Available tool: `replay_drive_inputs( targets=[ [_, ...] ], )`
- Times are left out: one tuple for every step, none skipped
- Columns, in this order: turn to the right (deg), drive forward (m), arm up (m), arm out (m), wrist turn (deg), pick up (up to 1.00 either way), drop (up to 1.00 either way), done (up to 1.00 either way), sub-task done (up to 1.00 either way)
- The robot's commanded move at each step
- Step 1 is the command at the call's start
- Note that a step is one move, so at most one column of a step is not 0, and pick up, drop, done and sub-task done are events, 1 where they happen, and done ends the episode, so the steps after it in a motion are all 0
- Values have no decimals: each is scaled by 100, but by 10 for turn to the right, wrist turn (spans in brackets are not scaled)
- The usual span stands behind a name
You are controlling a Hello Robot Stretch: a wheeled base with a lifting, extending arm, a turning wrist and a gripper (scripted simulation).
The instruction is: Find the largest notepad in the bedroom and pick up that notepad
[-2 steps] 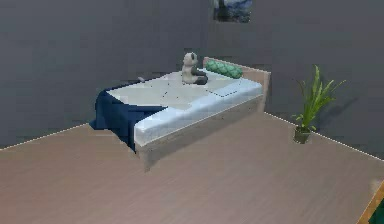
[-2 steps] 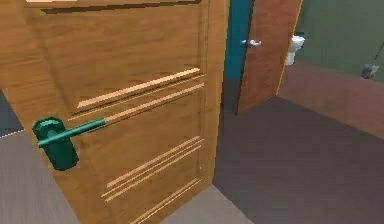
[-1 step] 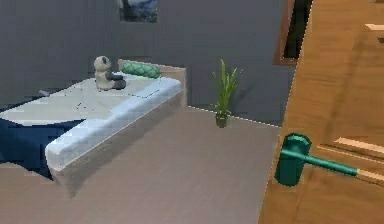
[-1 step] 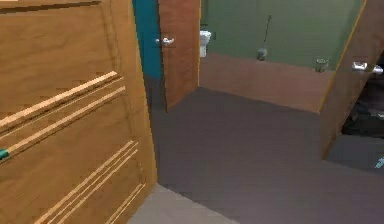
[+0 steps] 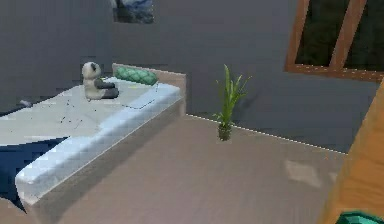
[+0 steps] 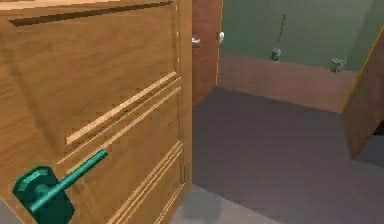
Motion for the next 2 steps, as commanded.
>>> replay_drive_inputs(
  targets=[
    [-450,0,0,0,0,0,0,0,0],
    [-120,0,0,0,0,0,0,0,0]
  ],
)
